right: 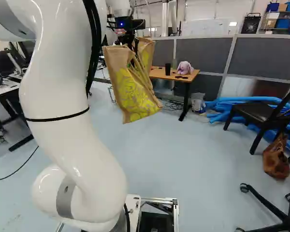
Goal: Pick up the bag on the ground and place it on the table
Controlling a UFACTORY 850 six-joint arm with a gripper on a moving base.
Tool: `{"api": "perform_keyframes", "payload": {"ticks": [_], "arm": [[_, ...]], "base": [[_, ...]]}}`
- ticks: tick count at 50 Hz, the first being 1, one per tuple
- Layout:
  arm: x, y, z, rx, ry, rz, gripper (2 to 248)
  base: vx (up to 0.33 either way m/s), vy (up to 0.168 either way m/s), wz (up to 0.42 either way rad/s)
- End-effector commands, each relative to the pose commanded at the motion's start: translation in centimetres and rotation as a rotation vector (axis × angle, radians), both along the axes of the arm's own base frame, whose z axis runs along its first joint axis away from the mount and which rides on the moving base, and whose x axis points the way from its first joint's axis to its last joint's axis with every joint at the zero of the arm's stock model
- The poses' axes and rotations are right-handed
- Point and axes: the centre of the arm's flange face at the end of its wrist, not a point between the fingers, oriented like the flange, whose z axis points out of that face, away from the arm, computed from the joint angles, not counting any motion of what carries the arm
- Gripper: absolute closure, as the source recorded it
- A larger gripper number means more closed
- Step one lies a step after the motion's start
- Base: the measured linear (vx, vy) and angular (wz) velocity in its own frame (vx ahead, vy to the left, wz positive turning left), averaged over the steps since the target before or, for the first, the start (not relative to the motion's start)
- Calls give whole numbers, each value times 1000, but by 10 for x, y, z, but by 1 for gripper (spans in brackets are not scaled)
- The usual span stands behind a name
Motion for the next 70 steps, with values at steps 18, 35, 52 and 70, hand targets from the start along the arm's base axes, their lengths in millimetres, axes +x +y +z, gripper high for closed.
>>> {"api": "perform_keyframes", "payload": {"ticks": [18, 35, 52, 70], "arm": [[0, 0, 0, 0, 0, 0, 228], [0, 0, 0, 0, 0, 0, 228], [0, 0, 0, 0, 0, 0, 228], [0, 0, 0, 0, 0, 0, 228]], "base": [[347, 78, -29], [372, 86, -34], [377, 88, -30], [382, 89, -31]]}}
